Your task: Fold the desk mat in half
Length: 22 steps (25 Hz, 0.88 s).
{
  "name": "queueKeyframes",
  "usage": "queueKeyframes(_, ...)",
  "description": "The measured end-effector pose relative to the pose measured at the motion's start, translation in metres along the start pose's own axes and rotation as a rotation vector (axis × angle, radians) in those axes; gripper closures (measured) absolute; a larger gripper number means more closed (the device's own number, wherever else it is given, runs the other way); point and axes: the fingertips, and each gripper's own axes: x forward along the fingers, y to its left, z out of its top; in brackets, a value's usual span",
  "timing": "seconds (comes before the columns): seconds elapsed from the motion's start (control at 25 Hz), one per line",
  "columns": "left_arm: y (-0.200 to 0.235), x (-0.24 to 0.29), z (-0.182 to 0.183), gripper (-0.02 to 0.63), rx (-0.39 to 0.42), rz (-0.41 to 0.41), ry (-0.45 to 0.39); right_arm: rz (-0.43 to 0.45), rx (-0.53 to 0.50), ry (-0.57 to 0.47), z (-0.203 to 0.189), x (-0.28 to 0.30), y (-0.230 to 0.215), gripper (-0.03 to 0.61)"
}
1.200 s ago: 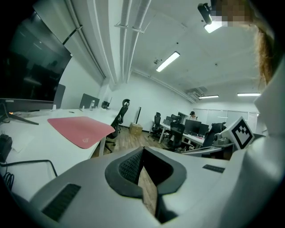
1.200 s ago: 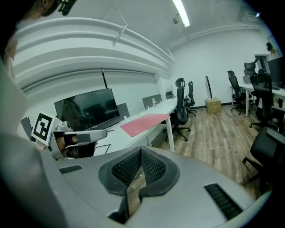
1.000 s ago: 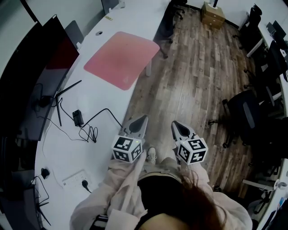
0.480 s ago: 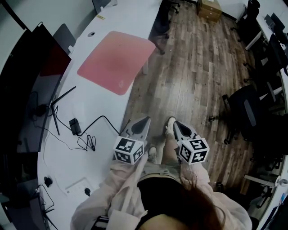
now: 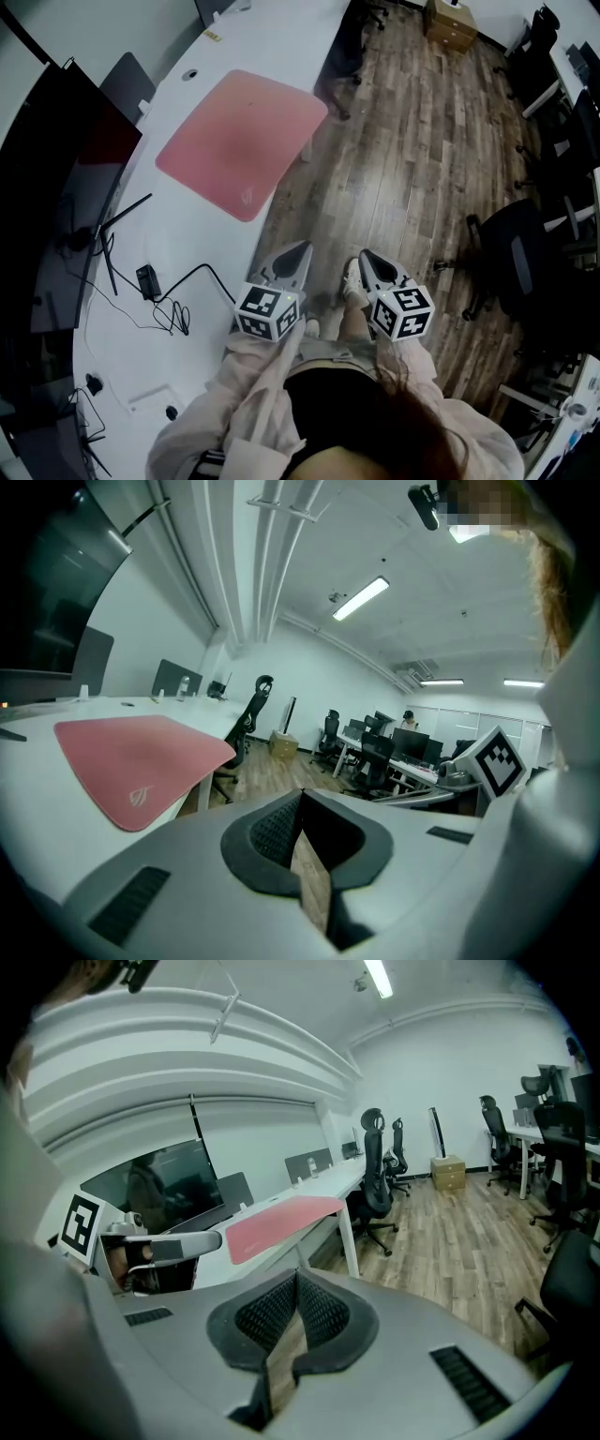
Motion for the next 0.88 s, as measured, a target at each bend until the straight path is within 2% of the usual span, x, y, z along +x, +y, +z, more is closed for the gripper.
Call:
queueKeyframes(0.32,0.022,0.064,0.034,0.589,-0.014,0.074,-0.031,0.062,-0.043,0.018,0.048,0.046,-0.054,0.566)
queueKeyframes(0.88,0.070,0.160,0.071,0.589,-0.081,0.259,-0.075,0.235,-0.139,0.096,0.114,0.140,-0.126,0.566)
